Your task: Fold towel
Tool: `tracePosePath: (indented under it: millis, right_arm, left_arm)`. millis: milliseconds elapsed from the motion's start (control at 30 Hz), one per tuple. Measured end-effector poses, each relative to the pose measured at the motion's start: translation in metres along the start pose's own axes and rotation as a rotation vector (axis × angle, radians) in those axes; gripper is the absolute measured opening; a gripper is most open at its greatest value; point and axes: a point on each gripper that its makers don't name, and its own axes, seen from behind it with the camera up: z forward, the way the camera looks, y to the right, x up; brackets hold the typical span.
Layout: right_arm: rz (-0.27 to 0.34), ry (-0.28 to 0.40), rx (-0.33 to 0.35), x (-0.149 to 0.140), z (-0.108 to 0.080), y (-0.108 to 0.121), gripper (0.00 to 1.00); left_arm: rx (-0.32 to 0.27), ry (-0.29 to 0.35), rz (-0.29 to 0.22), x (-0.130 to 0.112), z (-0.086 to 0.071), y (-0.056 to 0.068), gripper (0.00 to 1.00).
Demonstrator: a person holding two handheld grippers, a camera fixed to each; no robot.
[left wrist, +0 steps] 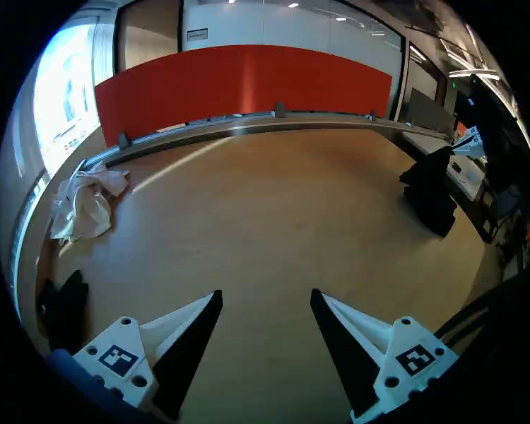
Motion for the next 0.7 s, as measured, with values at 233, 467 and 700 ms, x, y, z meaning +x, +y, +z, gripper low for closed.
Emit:
tracePosePath:
  millis: [233, 467, 700]
  right_arm:
    - [0.024, -0.011, -0.011, -0.012, -0.004, -0.003, 0.02]
    - [0.057, -0.047, -0.017, -0.042, -0.007, -0.006, 0.02]
    - [0.116, -0.084, -0.014, -0.077, -0.003, -0.012, 0.02]
  left_arm:
    - [-0.002, 0.004, 0.002, -0.001, -0.003, -0.002, 0.92]
    - [-0.001, 0.001, 0.0, -0.004, -0.005, -0.007, 0.92]
    - [-0.003, -0.002, 0.006, -0.006, -0.007, -0.008, 0.92]
